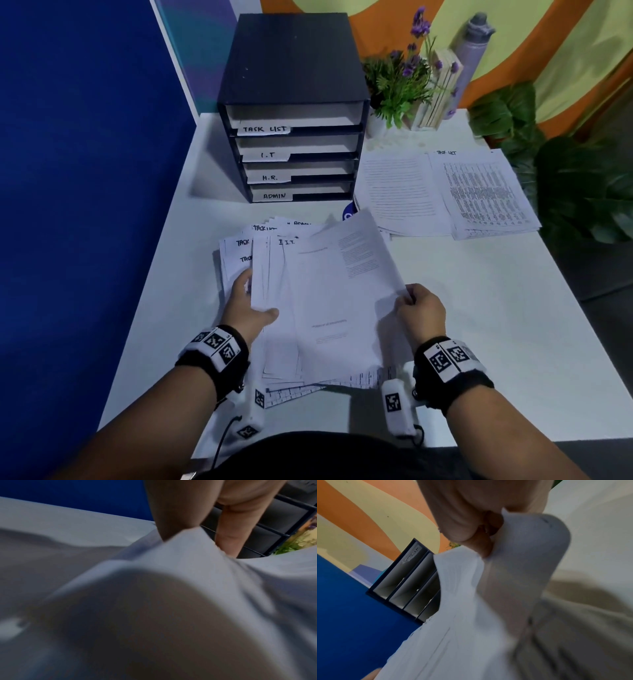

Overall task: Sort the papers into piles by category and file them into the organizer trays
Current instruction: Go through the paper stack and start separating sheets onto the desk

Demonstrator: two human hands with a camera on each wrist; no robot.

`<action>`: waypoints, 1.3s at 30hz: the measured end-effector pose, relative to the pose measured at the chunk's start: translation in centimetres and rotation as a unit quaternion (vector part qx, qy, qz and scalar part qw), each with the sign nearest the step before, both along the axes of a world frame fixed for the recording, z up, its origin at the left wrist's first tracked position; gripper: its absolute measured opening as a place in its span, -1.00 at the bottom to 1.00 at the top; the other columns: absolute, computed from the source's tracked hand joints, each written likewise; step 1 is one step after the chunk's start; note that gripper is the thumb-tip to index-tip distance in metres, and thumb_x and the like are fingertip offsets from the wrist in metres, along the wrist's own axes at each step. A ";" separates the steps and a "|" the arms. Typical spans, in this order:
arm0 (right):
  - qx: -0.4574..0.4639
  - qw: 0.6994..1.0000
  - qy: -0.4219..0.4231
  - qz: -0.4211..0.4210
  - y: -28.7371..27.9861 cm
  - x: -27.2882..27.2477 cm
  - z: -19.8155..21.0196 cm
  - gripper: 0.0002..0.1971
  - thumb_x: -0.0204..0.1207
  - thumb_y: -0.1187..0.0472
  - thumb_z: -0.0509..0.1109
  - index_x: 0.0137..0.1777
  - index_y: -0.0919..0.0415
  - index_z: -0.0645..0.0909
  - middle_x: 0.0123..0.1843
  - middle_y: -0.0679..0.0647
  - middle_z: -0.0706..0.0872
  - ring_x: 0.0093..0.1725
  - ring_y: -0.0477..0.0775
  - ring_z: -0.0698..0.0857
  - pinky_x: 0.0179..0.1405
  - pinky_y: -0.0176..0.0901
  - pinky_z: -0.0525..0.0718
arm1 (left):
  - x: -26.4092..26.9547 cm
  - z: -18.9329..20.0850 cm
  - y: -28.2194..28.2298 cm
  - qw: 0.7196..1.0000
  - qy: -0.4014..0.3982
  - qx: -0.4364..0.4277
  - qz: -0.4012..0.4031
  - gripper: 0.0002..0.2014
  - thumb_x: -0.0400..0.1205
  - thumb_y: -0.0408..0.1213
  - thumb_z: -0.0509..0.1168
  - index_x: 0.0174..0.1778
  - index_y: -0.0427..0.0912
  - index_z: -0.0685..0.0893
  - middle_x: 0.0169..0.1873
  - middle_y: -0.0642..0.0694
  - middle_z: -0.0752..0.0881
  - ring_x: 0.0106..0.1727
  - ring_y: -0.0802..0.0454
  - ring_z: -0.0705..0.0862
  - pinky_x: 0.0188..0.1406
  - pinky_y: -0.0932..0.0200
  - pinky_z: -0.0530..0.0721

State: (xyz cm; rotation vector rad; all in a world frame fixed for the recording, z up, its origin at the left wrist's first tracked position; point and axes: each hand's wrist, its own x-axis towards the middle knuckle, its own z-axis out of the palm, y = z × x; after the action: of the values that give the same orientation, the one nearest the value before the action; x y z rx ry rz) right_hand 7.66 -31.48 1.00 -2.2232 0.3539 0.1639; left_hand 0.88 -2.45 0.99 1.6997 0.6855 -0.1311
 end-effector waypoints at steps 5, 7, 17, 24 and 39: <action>0.043 0.997 0.027 -0.051 -1.0 0.9 0.4 -0.74 0.32 0.53 0.24 -0.20 0.21 0.67 -0.28 0.18 0.73 -0.16 0.28 0.69 -0.10 0.03 0.68 | -0.5 0.2 0.7 0.997 -0.044 0.065 0.020 -0.06 0.45 -0.61 0.43 0.57 0.31 0.25 0.50 0.03 0.46 0.46 0.09 0.47 0.47 0.13 0.43; 0.078 0.994 0.040 -0.057 -0.7 1.0 0.5 -0.79 0.29 0.50 0.26 -0.27 0.20 0.63 -0.34 0.15 0.71 -0.26 0.22 0.66 -0.19 -0.02 0.67 | -0.6 0.2 0.8 0.996 -0.032 0.088 -0.011 -0.10 0.46 -0.61 0.40 0.57 0.28 0.30 0.52 0.08 0.42 0.32 0.24 0.52 0.36 0.38 0.43; -0.012 0.997 0.066 0.043 1.3 0.8 -1.0 -0.89 0.46 0.33 0.36 -0.04 0.24 0.63 -0.18 0.12 0.70 -0.09 0.21 0.65 -0.05 -0.06 0.61 | 0.2 0.3 0.2 0.992 0.082 0.093 -0.011 -0.30 0.46 -0.23 0.56 0.54 -0.06 0.48 0.44 -0.05 0.55 0.43 -0.06 0.53 0.38 0.21 0.41; 0.007 0.999 0.043 0.014 0.7 1.4 -0.8 -0.89 0.45 0.43 0.30 -0.21 0.21 0.56 -0.28 0.11 0.65 -0.18 0.20 0.61 -0.17 -0.12 0.53 | 0.9 0.0 -0.2 0.974 0.042 0.215 0.057 -0.85 0.50 -0.20 0.50 -0.28 -0.18 0.72 0.50 -0.03 0.34 0.36 -0.01 0.55 0.34 0.32 0.36; 0.094 0.995 0.026 -0.034 0.6 2.5 -0.6 -0.72 0.42 0.56 0.17 -0.36 0.20 0.31 -0.40 0.11 0.37 -0.36 0.07 0.34 -0.36 -0.14 0.34 | 1.8 0.5 -0.1 0.987 0.064 0.139 0.052 -0.52 0.57 -0.43 0.36 0.41 -0.22 0.46 0.28 -0.17 0.64 0.29 -0.17 0.62 0.34 0.06 0.52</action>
State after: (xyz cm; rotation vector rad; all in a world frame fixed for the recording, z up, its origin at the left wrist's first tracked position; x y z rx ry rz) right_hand 10.17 -30.91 0.40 -2.0221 0.4241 0.2092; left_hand 2.65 -2.51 1.49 1.9289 0.9204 -0.0738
